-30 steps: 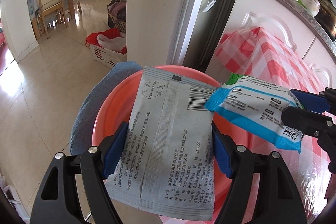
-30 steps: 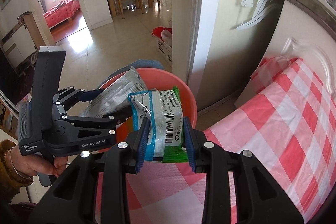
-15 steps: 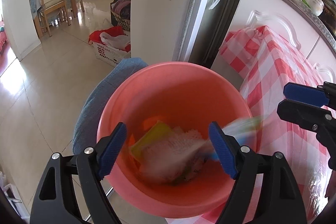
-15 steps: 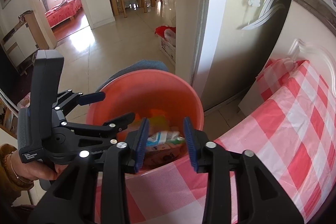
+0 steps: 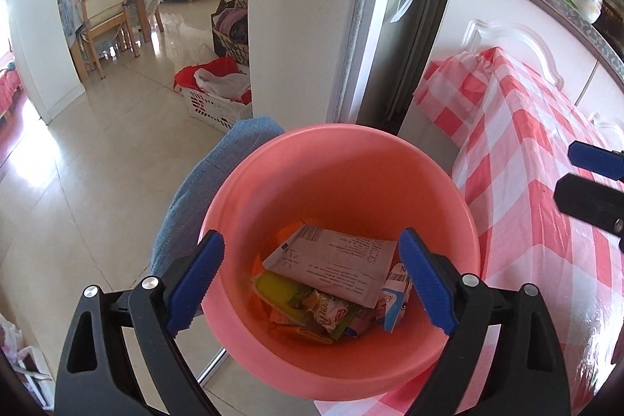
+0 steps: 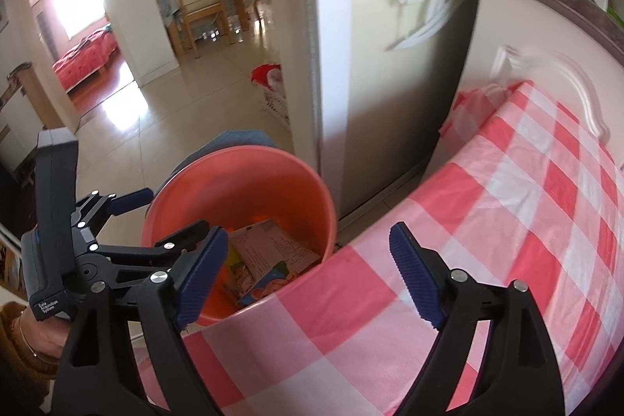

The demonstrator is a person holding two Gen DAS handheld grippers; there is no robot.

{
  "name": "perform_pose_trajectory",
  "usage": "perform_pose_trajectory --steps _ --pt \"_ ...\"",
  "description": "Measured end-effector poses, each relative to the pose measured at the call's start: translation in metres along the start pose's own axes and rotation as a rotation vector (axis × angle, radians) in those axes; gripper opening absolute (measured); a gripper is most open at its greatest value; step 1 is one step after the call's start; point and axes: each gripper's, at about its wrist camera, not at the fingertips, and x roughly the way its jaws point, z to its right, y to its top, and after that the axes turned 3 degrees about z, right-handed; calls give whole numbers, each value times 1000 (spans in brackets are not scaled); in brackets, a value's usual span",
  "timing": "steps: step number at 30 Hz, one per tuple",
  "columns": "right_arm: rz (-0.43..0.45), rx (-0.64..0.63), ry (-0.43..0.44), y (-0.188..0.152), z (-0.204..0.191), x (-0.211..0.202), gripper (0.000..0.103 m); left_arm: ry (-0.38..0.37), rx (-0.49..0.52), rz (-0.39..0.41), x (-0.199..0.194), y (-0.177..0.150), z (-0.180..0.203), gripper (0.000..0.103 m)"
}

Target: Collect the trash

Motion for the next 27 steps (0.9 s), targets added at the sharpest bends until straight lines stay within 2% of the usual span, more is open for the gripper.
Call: perform_pose_trajectory --steps 8,18,27 --pt "14 72 -48 -7 20 -10 93 13 16 16 -5 4 7 91" --pt "15 196 -108 -23 55 -28 94 12 58 43 -14 10 24 93" --pt "45 257 -149 -37 75 -52 94 3 115 70 -27 15 49 93"
